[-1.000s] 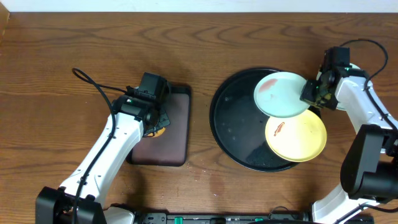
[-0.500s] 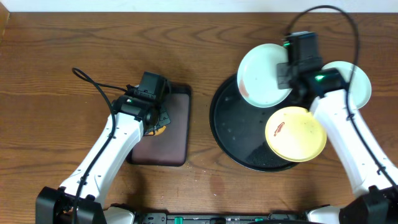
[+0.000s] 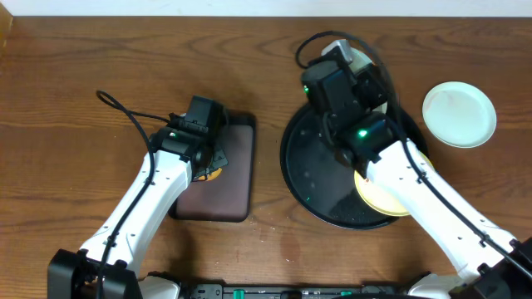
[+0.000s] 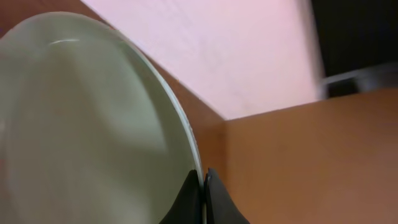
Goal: Clean dirty plates on tray and stack at the side
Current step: 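Carry the green plate right and lower it onto the cleaned green plate, then open the right gripper to release the plate on the stack, then move the right gripper to the yellow plate and grip its rim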
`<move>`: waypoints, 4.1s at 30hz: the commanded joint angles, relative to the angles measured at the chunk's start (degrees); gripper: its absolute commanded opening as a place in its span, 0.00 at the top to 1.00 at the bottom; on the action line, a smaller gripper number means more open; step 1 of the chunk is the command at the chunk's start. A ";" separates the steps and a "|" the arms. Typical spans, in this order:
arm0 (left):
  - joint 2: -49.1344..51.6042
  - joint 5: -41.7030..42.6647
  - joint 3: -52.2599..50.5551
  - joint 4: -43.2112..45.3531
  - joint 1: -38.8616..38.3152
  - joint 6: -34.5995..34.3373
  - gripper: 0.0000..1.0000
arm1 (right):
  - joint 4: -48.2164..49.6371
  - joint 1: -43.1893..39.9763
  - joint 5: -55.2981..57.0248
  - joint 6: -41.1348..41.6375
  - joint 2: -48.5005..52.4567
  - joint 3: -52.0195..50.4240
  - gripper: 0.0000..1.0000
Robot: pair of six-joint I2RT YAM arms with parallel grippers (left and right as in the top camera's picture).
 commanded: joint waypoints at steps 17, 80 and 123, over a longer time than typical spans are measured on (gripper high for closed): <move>-0.17 -0.20 -0.02 0.04 0.17 0.79 0.93 | 7.67 2.71 12.74 -13.25 -0.42 0.83 0.99; -0.17 -0.20 -0.44 0.22 0.13 0.79 0.93 | -3.32 -62.53 -54.64 41.13 11.85 -4.68 0.42; -0.17 -0.17 -0.50 0.52 0.13 0.79 0.92 | -19.08 -50.49 -54.99 57.40 -5.55 -30.91 0.48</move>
